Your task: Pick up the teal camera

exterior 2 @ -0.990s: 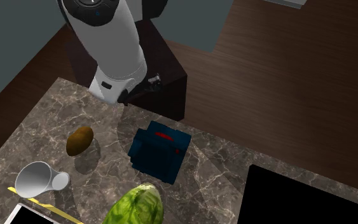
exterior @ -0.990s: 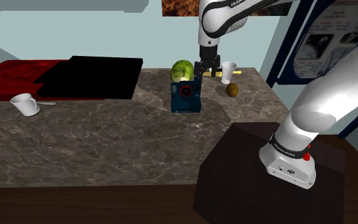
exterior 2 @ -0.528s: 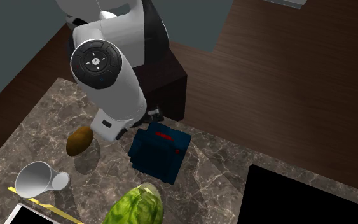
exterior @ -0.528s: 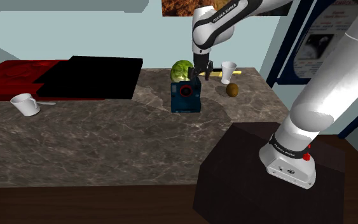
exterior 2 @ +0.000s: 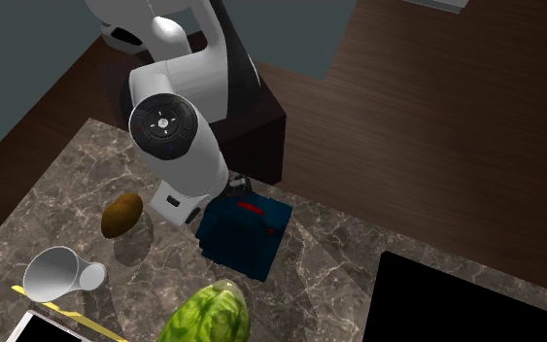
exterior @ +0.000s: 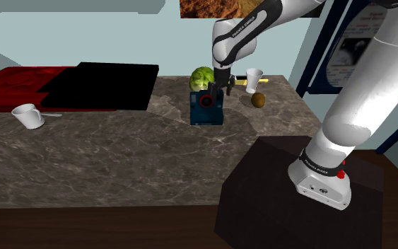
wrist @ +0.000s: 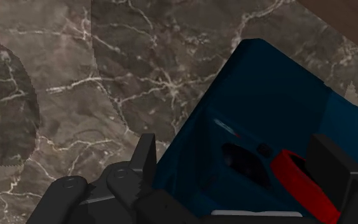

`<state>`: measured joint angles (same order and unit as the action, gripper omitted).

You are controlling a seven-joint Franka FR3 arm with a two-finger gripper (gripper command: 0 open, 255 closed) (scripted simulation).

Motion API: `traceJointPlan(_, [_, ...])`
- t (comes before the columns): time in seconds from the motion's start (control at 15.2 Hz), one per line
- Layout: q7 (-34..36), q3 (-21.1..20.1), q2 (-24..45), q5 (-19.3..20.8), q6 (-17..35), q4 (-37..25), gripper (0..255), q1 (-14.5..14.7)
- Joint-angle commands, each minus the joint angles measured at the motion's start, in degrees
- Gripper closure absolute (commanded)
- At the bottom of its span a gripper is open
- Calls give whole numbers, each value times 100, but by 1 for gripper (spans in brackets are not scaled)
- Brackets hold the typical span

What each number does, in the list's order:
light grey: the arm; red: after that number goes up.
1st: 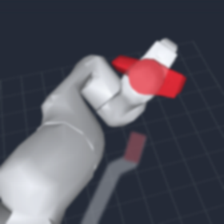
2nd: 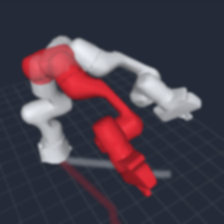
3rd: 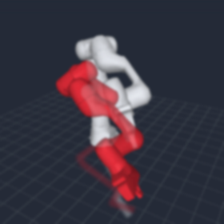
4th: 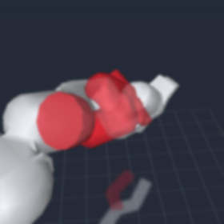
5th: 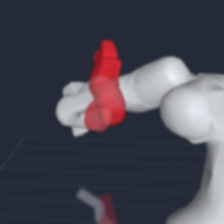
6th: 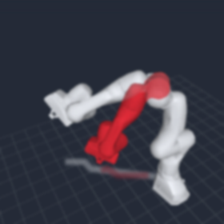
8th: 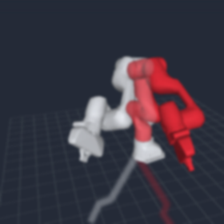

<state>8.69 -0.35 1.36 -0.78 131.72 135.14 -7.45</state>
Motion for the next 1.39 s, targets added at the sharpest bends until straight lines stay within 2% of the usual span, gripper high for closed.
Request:
traceJointPlan(0.0, [-1, 0, 28, -1, 33, 2, 0, 0])
traceJointPlan(0.07, [-5, 2, 28, 0, 28, -4, 255, -2])
traceJointPlan(0.66, [-1, 0, 28, -1, 33, 1, 255, -1])
traceJointPlan(1.32, [7, 2, -468, 4, -750, -286, 255, -2])
